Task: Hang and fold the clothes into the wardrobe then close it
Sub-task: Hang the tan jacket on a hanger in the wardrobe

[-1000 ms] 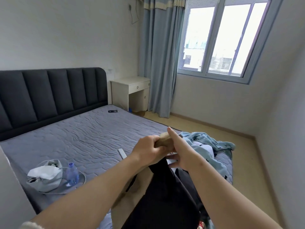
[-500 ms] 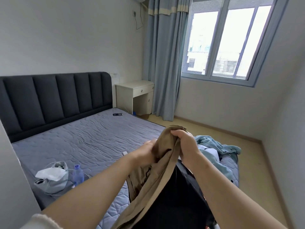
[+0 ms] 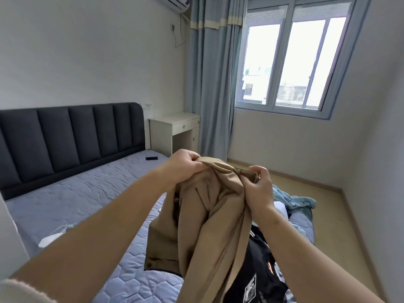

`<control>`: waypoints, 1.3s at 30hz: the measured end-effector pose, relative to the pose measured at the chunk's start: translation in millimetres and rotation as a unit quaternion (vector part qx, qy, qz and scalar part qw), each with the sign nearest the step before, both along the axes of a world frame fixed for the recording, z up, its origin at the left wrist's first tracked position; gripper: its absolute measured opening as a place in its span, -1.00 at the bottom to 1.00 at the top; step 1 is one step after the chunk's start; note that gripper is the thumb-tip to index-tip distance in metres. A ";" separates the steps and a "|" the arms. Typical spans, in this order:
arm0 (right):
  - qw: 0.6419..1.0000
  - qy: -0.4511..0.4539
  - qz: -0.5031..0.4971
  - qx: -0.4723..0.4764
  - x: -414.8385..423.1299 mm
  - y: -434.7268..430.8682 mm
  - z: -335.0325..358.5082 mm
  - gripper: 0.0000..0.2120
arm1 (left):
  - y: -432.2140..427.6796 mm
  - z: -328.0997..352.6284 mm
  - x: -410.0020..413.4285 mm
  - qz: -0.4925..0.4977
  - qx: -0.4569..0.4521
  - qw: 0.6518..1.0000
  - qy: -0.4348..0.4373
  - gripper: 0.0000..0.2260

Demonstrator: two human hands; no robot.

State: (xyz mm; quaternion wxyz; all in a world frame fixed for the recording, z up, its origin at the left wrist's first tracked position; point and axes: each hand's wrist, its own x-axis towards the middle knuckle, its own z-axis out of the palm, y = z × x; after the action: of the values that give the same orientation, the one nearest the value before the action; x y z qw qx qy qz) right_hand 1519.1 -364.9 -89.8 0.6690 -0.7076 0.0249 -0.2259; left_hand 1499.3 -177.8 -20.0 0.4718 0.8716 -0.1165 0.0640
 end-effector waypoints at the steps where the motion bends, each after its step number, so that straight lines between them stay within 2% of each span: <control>1: 1.000 -0.023 0.009 -0.019 2.0 2.8 5.1 -0.75 | 2.3 11.4 -5.5 -0.022 -0.033 0.998 0.039 -0.88; 3: 0.995 -0.076 0.014 -0.058 6.8 8.3 20.4 -0.72 | 5.3 31.5 -18.6 -0.075 -0.093 0.989 0.092 -0.91; 5: 0.986 -0.143 0.008 -0.082 10.9 15.4 42.7 -0.74 | 8.4 50.0 -30.6 -0.115 -0.140 0.979 0.094 -0.85; 8: 0.973 -0.220 0.017 -0.074 19.5 30.9 80.1 -0.78 | 16.5 78.9 -40.1 -0.111 -0.193 0.974 0.038 -0.74; 10: 0.966 -0.248 0.026 -0.062 24.5 45.9 101.2 -0.80 | 25.8 97.3 -42.7 -0.064 -0.227 0.971 -0.021 -0.78; 12: 0.962 -0.262 0.035 -0.069 29.1 61.7 113.5 -0.81 | 35.8 108.4 -41.8 -0.003 -0.217 0.972 -0.090 -0.84; 15: 0.972 -0.202 0.066 -0.102 34.4 81.0 109.2 -0.83 | 48.3 101.3 -38.8 0.074 -0.122 0.981 -0.130 -0.89; 17: 0.975 -0.140 0.100 -0.138 32.4 91.1 93.7 -0.78 | 54.3 80.6 -36.8 0.096 -0.069 0.988 -0.101 -0.90; 19: 0.965 -0.108 0.159 -0.177 22.5 100.2 76.9 -0.84 | 57.9 51.9 -34.4 0.090 -0.044 0.994 -0.043 -0.91; 21: 0.941 -0.052 0.271 -0.194 9.7 105.9 60.7 -0.89 | 59.6 22.8 -34.4 0.075 -0.049 0.996 0.007 -0.91; 23: 0.898 0.040 0.401 -0.179 -1.6 106.1 43.3 -0.84 | 63.9 -0.3 -34.6 0.082 -0.059 0.994 0.033 -0.92; 25: 0.861 0.084 0.462 -0.197 -11.5 106.0 23.4 -0.81 | 70.4 -16.2 -36.6 0.114 -0.053 0.991 0.040 -0.88; 26: 0.858 0.082 0.457 -0.222 -15.2 107.1 13.6 -0.82 | 73.5 -22.6 -37.8 0.130 -0.047 0.990 0.039 -0.85; 29: 0.885 0.037 0.382 -0.264 -19.1 112.2 -5.5 -0.84 | 81.7 -40.6 -42.8 0.131 -0.059 0.989 0.036 -0.85; 31: 0.904 0.023 0.354 -0.239 -18.8 110.6 -10.4 -0.81 | 87.1 -56.0 -47.8 0.104 -0.072 0.990 0.054 -0.86; 33: 0.921 0.018 0.330 -0.206 -17.2 103.7 -14.9 -0.75 | 92.2 -74.3 -52.7 0.068 -0.011 0.992 0.102 -0.78; 36: 0.935 0.021 0.302 -0.183 -13.9 88.6 -23.6 -0.76 | 93.2 -108.2 -53.1 0.018 0.153 0.975 0.162 -0.66; 37: 0.939 0.024 0.293 -0.177 -12.9 83.9 -26.1 -0.77 | 92.6 -116.9 -52.5 0.025 0.176 0.971 0.162 -0.70; 39: 0.947 0.032 0.273 -0.165 -10.7 74.9 -28.7 -0.79 | 88.8 -126.3 -49.0 0.069 0.157 0.973 0.156 -0.87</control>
State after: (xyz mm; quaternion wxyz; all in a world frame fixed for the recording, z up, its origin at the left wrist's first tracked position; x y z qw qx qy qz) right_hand 1508.4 -290.1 -118.5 0.5779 -0.7946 -0.1855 -0.0124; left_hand 1450.3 -89.0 -146.3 0.3364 0.9398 0.0099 -0.0593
